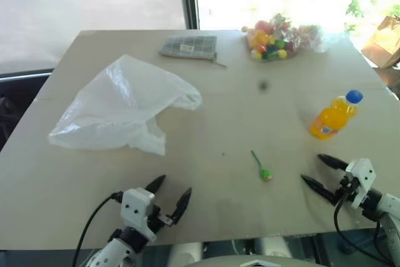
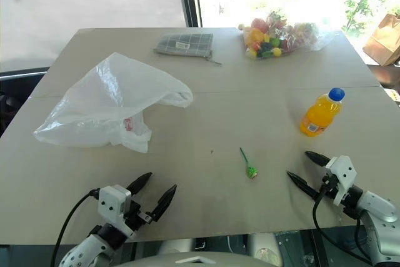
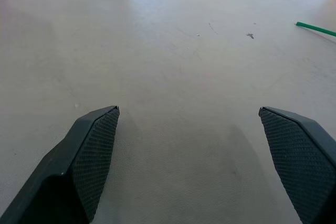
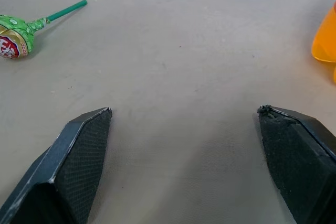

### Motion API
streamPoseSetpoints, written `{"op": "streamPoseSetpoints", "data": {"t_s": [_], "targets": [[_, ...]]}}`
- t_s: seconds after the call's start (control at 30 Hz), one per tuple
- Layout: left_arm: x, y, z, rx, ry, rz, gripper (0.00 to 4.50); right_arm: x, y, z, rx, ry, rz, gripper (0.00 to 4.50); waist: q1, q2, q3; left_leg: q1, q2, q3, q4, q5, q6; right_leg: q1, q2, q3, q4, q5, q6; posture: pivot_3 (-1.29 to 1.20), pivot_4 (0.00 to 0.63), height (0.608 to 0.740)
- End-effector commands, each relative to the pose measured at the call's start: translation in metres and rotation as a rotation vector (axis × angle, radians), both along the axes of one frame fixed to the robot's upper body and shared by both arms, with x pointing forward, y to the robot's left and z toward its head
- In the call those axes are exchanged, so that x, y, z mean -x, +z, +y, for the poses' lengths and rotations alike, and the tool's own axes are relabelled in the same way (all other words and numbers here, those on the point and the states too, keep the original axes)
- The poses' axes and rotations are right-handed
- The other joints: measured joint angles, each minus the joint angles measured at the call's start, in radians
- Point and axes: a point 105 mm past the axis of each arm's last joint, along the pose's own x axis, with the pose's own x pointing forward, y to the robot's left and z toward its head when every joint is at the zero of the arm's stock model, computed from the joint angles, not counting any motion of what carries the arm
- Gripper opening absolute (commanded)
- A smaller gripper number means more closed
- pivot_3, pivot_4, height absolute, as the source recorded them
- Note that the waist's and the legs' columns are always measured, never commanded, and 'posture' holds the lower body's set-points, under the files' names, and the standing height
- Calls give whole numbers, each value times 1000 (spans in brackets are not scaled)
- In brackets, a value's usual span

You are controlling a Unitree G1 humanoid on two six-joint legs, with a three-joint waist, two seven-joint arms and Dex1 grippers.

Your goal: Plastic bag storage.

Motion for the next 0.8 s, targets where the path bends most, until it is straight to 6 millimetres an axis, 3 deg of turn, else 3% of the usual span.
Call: {"op": "streamPoseSetpoints", "data": {"t_s": [0.03,0.8], "targets": [[4,-4,7,-34,36,23,4438,3,-2,-7,13,6,18,4500,0,0,0,0,0,0,0,0,0,0,0,0,0,0,0,0,150,740],[5,-2,-4,-13,1,6,4438,4,-1,-14,50,14,0,4500,3,-3,2,0,-1,1,1,0,0,0,0,-3,0,0,0,0,150,740]]}}
